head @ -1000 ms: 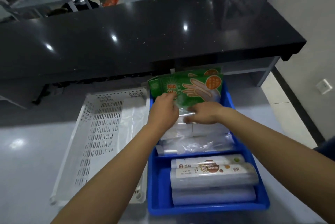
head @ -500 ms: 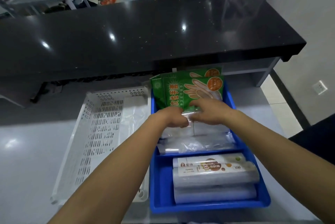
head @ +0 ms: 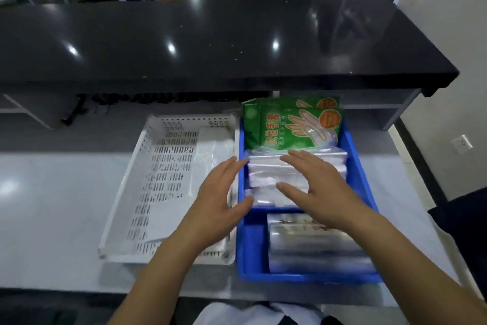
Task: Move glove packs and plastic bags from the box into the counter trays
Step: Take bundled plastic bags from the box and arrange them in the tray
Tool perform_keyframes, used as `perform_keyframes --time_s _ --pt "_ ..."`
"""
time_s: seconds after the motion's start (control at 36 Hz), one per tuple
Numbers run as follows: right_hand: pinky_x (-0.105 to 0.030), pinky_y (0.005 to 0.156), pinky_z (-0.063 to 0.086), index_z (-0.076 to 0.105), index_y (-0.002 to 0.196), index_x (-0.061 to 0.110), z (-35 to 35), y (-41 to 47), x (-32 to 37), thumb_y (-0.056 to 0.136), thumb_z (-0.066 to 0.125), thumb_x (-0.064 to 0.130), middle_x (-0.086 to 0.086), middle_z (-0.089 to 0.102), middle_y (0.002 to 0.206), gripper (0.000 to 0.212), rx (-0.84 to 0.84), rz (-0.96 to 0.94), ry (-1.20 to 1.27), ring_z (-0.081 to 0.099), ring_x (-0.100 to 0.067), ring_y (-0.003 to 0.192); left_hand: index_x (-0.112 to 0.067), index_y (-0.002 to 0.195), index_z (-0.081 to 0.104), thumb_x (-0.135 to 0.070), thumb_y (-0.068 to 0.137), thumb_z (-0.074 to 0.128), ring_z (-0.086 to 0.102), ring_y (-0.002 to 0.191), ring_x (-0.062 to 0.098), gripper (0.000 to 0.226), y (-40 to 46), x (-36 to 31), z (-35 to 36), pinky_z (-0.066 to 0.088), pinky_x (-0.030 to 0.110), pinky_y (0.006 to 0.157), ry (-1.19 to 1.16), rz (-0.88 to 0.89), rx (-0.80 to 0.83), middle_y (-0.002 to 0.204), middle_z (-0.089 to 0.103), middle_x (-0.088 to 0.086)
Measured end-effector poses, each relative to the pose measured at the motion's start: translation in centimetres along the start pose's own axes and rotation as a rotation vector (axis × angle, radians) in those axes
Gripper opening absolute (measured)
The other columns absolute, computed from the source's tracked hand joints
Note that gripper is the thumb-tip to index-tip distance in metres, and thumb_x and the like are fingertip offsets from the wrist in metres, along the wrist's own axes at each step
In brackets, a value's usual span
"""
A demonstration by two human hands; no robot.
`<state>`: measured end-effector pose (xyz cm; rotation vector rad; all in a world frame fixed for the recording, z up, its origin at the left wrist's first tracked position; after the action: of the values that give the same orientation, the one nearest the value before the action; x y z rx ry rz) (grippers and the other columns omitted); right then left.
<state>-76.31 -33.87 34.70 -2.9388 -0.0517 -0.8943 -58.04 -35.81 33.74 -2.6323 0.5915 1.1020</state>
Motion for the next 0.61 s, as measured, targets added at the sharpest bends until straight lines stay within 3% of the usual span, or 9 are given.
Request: perform_keyframes --time_s 0.19,0.25,0.33,0.42,0.61 --pt "-0.031 0.120 0.007 0.036 0.148 0.035 9.1 -4.4 14.0 0.092 0.051 0.057 0.012 0.023 0.160 0.061 0.146 -0.213 0.072 0.010 -0.009 0.150 -0.052 0.142 0.035 -0.042 0.088 0.065 0.014 0.139 -0.018 0.062 -16.2 9.2 -5.2 0.018 0.020 0.113 -0.126 -0.240 -0.243 0.149 0.019 -0.040" --pt "-0.029 0.119 0.003 0.032 0.149 0.037 13.6 -6.6 18.2 0.092 0.047 0.059 0.013 0.018 0.161 0.063 0.260 -0.302 0.035 0.004 -0.009 0.150 -0.048 0.140 0.039 -0.034 0.088 0.068 0.019 0.138 -0.018 0.061 -20.9 12.3 -6.9 0.022 0.020 0.114 -0.149 -0.329 -0.321 0.147 0.025 -0.038" --pt "-0.038 0.121 0.005 0.025 0.150 0.041 20.2 -10.2 23.5 0.088 0.035 0.070 0.014 0.010 0.163 0.069 0.473 -0.475 -0.061 -0.002 -0.009 0.150 -0.046 0.141 0.039 -0.038 0.089 0.066 0.022 0.138 -0.014 0.060 -28.0 16.5 -9.1 0.023 0.020 0.113 -0.143 -0.475 -0.424 0.148 0.028 -0.033" --pt "-0.038 0.120 0.010 0.026 0.149 0.044 24.5 -12.0 28.0 0.085 0.031 0.075 0.017 0.013 0.161 0.071 0.588 -0.586 -0.081 0.005 -0.007 0.149 -0.048 0.143 0.034 -0.050 0.088 0.062 0.019 0.141 -0.008 0.062 -35.0 20.3 -10.6 0.020 0.021 0.113 -0.138 -0.620 -0.510 0.151 0.022 -0.030" --pt "-0.037 0.120 0.020 0.038 0.146 0.036 33.8 -15.7 37.8 0.087 0.045 0.065 0.014 0.025 0.158 0.066 0.748 -0.700 -0.053 0.017 -0.007 0.147 -0.035 0.149 0.031 -0.051 0.087 0.063 0.020 0.143 0.005 0.072 -50.5 27.0 -10.4 0.017 0.021 0.113 -0.164 -0.922 -0.656 0.152 0.024 -0.020"
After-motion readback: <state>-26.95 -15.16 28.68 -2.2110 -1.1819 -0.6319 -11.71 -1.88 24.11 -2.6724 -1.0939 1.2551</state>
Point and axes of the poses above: each hand's wrist, its own y-axis towards the middle knuckle, its own z-axis out of the palm, x = y × z, the point moved 10 cm from there along y, towards the middle knuckle
